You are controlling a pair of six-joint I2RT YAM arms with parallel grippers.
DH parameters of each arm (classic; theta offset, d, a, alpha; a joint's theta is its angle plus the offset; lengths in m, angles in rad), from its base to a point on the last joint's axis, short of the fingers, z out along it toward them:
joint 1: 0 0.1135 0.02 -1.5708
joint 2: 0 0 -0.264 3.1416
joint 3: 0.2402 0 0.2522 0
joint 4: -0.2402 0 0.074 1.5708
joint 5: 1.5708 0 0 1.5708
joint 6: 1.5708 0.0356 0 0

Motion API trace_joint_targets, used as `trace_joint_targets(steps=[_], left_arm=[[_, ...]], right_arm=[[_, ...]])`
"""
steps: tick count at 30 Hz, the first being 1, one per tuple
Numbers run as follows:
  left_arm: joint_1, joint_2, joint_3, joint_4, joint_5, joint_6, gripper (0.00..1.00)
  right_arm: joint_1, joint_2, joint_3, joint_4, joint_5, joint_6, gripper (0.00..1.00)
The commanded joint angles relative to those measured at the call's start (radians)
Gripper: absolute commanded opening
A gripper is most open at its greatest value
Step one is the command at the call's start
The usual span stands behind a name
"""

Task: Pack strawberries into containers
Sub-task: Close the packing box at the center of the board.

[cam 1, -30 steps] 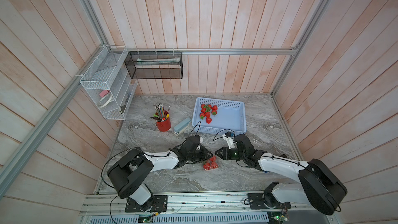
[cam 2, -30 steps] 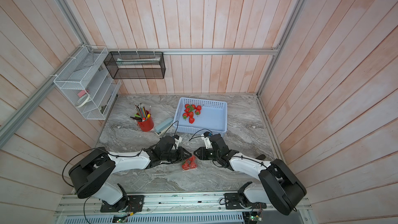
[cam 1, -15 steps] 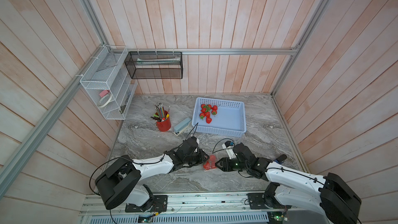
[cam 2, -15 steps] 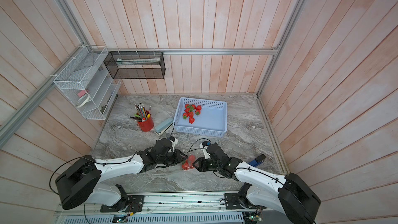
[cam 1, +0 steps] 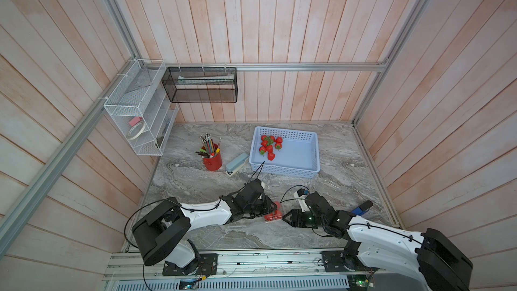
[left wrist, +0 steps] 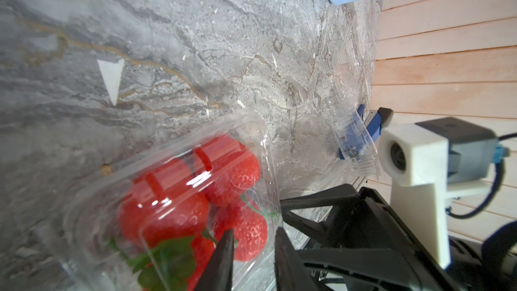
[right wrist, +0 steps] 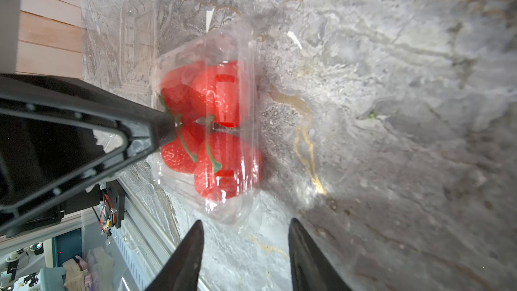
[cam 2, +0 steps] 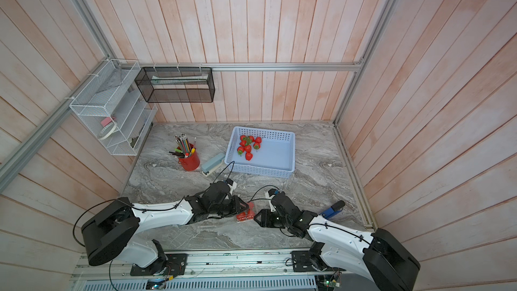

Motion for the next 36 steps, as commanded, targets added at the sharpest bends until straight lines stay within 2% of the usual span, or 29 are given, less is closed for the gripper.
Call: trace_joint_targets(steps=[1, 18, 29, 36], left_arm=[[-0.005, 0.033, 0.006, -0.022, -0.008, 0.001, 0.28], [-0.006, 0.099, -0.003, 0.007, 0.000, 0.007, 0.28], [-0.005, 0.130, 0.002, 0.023, 0.011, 0.012, 0.28], [-0.005, 0.135, 0.005, 0.022, 0.012, 0.015, 0.28]], right_arm=[[0.003, 0.020, -0.019, 0.080, -0.017, 0.029, 0.48], [-0.015, 0.014, -0.070, 0.168, -0.018, 0.086, 0.39], [-0.017, 0.048, -0.066, 0.177, -0.029, 0.085, 0.22], [-0.018, 0.050, -0.078, 0.172, -0.035, 0.082, 0.16]])
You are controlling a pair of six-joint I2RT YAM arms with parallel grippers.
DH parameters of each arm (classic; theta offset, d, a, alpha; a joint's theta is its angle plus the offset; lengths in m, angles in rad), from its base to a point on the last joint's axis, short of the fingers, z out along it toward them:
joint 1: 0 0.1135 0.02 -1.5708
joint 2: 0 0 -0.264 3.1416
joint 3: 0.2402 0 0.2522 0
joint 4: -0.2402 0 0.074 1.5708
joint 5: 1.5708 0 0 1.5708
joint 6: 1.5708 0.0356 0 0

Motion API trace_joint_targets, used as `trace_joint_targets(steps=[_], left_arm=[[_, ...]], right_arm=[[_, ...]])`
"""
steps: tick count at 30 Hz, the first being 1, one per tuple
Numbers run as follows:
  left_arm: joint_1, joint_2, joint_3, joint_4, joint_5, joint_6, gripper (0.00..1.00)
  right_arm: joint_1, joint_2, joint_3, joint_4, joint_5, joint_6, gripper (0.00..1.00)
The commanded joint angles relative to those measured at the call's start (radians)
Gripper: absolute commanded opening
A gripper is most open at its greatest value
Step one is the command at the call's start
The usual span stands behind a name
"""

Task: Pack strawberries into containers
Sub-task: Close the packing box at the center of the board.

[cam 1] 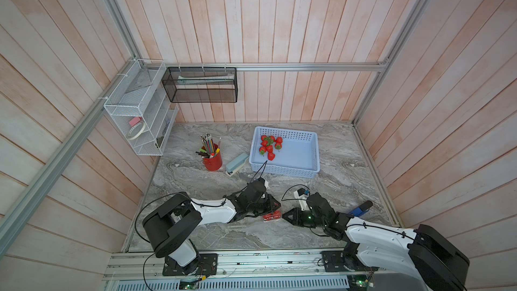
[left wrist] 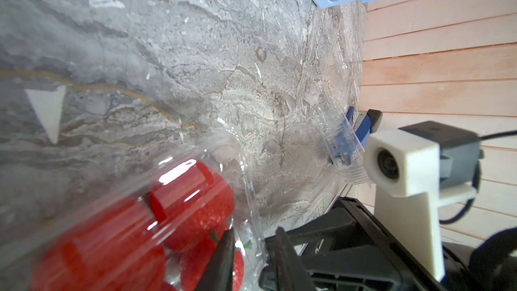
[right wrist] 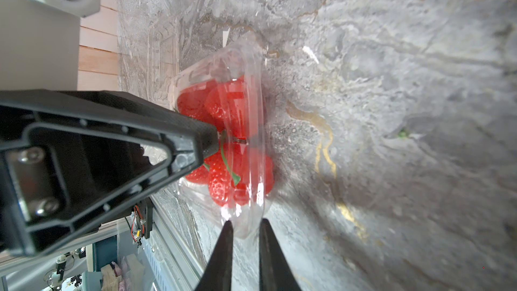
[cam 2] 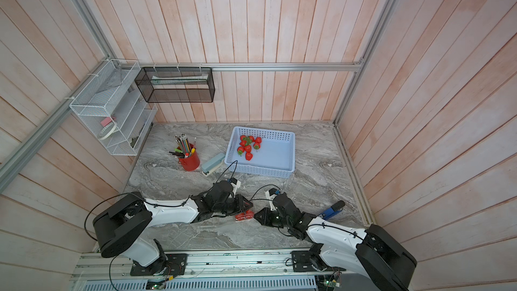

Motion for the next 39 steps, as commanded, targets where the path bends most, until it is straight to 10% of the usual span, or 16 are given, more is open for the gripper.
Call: trace_joint_targets(steps=[1, 12, 39], left_arm=[[-0.005, 0.042, -0.008, -0.105, -0.010, 0.015, 0.28], [-0.005, 0.053, -0.006, -0.099, -0.006, 0.010, 0.28], [-0.005, 0.074, -0.114, 0.035, -0.004, -0.051, 0.27]], right_arm=[[-0.003, 0.016, -0.025, -0.023, 0.003, -0.008, 0.15], [-0.002, 0.061, -0.049, 0.044, -0.001, -0.013, 0.34], [-0.005, 0.188, -0.070, 0.247, -0.061, 0.019, 0.24]])
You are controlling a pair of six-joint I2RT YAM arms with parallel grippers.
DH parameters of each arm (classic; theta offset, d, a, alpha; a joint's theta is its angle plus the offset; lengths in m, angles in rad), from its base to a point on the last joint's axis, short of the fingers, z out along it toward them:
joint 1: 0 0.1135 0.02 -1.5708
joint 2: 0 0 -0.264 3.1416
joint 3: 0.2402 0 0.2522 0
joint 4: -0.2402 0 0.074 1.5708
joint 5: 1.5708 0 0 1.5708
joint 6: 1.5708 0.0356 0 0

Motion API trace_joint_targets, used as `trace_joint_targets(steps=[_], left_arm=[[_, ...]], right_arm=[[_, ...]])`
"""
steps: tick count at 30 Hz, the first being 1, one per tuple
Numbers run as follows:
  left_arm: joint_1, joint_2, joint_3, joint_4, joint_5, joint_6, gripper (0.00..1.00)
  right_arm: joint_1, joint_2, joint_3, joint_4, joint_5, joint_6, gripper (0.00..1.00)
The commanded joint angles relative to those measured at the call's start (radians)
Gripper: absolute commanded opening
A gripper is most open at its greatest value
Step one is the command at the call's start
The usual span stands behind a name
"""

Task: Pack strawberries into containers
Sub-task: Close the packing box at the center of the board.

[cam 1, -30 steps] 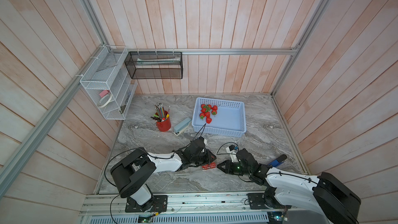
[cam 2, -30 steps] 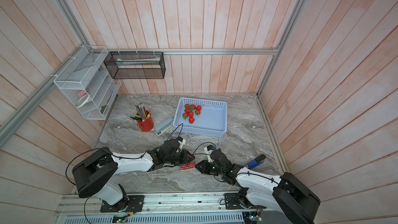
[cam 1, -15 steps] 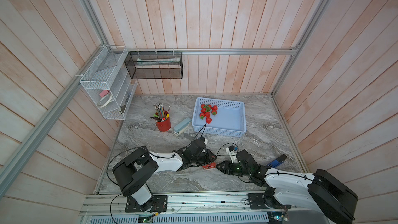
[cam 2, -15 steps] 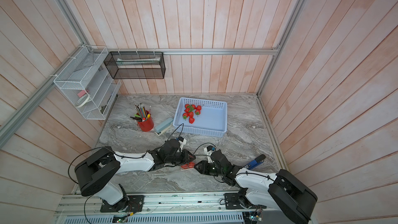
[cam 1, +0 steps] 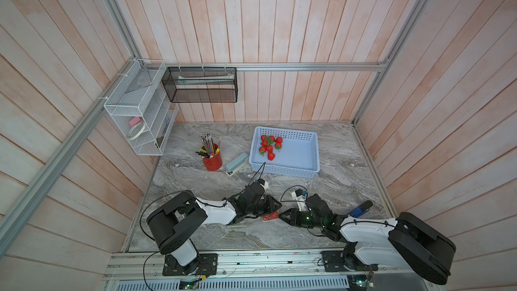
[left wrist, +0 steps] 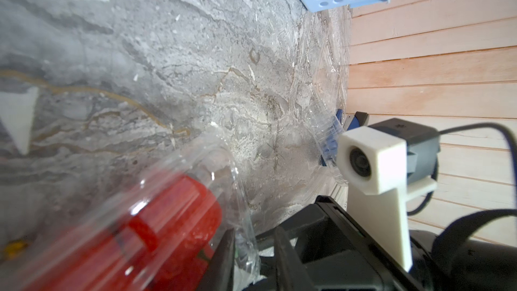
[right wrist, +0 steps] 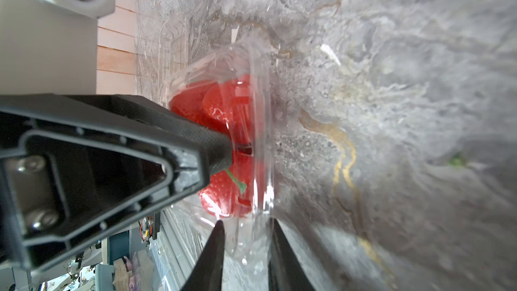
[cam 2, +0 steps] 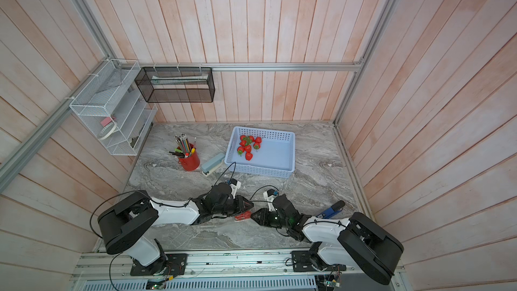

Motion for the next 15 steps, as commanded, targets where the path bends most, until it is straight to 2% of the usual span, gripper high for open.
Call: trace_joint_targets(steps=[1, 10, 15], left_arm=[[-0.005, 0.035, -0.058, -0.126, -0.020, -0.014, 0.27], [-0.005, 0.042, -0.088, -0.087, -0.019, -0.028, 0.27], [-0.005, 0.038, -0.108, -0.060, -0.021, -0.036, 0.27]], right_arm=[[0.000, 0.030, -0.009, -0.044, -0.010, -0.005, 0.24], [0.001, 0.078, -0.011, -0.028, -0.026, -0.008, 0.22], [0.001, 0.073, -0.017, -0.021, -0.025, -0.021, 0.34]])
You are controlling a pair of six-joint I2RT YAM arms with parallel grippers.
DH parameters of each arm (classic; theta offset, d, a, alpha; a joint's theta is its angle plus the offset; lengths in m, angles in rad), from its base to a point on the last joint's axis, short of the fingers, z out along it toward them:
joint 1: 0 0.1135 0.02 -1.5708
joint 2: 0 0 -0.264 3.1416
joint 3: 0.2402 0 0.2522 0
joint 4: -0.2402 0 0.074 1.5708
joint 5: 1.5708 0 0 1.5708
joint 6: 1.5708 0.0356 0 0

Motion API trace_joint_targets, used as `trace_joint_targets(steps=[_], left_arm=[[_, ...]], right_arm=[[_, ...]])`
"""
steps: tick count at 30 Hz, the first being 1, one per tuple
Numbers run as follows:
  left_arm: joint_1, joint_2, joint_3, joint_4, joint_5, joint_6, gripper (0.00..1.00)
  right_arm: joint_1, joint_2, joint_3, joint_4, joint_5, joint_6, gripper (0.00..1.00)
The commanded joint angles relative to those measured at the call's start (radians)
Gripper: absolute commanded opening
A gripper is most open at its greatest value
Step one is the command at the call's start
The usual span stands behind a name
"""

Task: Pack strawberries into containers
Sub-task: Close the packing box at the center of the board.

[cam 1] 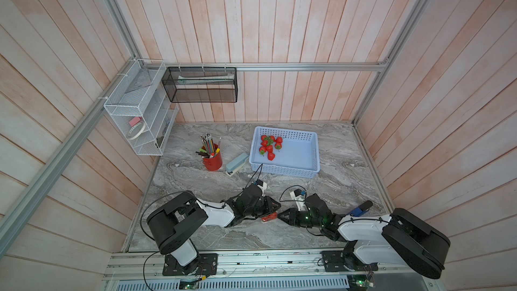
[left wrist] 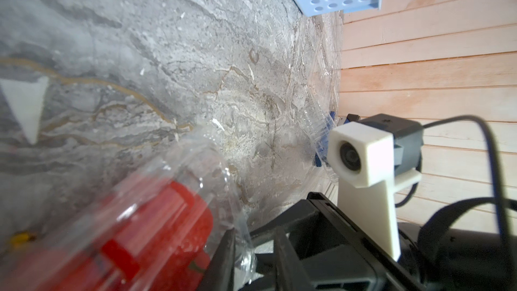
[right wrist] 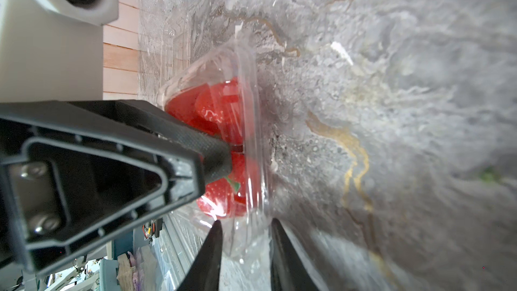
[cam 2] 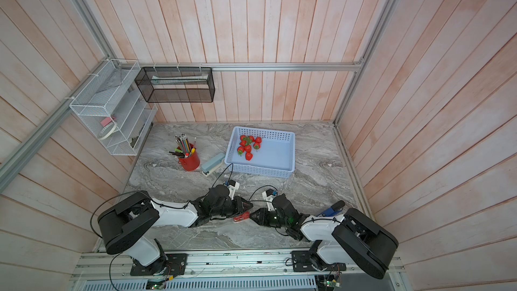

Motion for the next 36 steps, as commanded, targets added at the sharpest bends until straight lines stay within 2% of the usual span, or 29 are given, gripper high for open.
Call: trace_joint_targets(steps=[1, 10, 14, 18, 25, 31, 36], left_arm=[[-0.006, 0.036, -0.062, -0.143, -0.021, -0.005, 0.27], [-0.006, 0.028, -0.071, -0.134, -0.023, 0.004, 0.27], [-0.006, 0.022, -0.074, -0.137, -0.030, 0.004, 0.27], [-0.006, 0.026, -0.080, -0.130, -0.035, 0.000, 0.27], [-0.006, 0.049, -0.086, -0.101, -0.031, -0.006, 0.27], [-0.005, 0.056, -0.085, -0.099, -0.031, -0.002, 0.27], [-0.006, 0.057, -0.095, -0.088, -0.033, -0.008, 0.27]], right_arm=[[0.003, 0.014, -0.021, -0.070, -0.001, -0.022, 0.35], [-0.005, -0.038, -0.085, 0.039, -0.001, -0.056, 0.40], [-0.023, -0.050, -0.128, 0.126, -0.014, -0.054, 0.31], [-0.029, -0.042, -0.130, 0.152, -0.026, -0.061, 0.31], [-0.046, 0.008, -0.149, 0.275, -0.082, -0.049, 0.33], [-0.054, -0.008, -0.180, 0.364, -0.121, -0.037, 0.39], [-0.067, -0.063, -0.182, 0.308, -0.095, -0.038, 0.40]])
